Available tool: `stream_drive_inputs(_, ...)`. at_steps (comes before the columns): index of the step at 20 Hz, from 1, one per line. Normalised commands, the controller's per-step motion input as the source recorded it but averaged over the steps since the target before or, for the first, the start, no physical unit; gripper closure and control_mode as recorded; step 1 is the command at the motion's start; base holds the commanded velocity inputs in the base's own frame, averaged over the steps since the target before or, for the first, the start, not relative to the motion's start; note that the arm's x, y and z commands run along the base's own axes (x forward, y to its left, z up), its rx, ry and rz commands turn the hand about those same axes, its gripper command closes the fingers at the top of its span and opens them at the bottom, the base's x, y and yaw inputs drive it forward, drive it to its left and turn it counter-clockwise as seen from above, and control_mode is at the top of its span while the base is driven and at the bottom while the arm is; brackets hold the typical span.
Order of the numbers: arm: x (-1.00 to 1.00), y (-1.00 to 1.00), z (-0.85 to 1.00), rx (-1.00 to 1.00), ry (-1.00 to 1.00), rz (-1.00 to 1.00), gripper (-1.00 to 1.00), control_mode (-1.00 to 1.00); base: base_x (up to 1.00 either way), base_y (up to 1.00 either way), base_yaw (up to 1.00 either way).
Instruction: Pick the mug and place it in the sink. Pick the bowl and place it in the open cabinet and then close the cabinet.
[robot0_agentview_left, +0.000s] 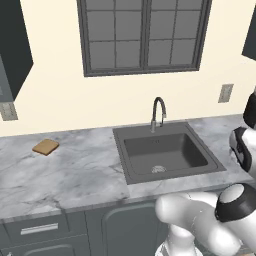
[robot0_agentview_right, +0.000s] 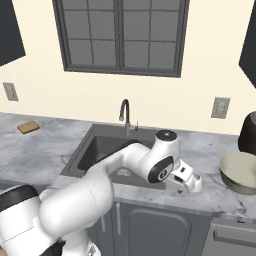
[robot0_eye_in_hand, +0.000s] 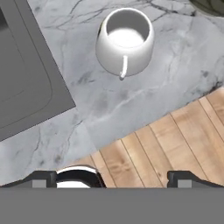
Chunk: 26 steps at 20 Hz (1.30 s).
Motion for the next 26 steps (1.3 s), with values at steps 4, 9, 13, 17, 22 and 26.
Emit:
stream_drive_inputs(4,0.21,-0.19,-0.17,0.0,0.02,0.0,-1.0,-1.0,0.0,0.0,0.0)
stream_drive_inputs(9,0.22,-0.2,-0.11,0.0,0.09,0.0,-1.0,-1.0,0.0,0.0,0.0)
stream_drive_inputs(13,0.14,-0.23,-0.06,0.0,0.07,0.0,-1.0,-1.0,0.0,0.0,0.0)
stream_drive_inputs(17,0.18,-0.18,-0.07,0.0,0.05,-0.01,-1.0,-1.0,0.0,0.0,0.0)
stream_drive_inputs(22,0.19,-0.05,-0.14,0.0,0.03,-0.01,-1.0,-1.0,0.0,0.0,0.0)
stream_drive_inputs(26,0.16,0.0,-0.23,0.0,0.0,0.0,-1.0,-1.0,0.0,0.0,0.0)
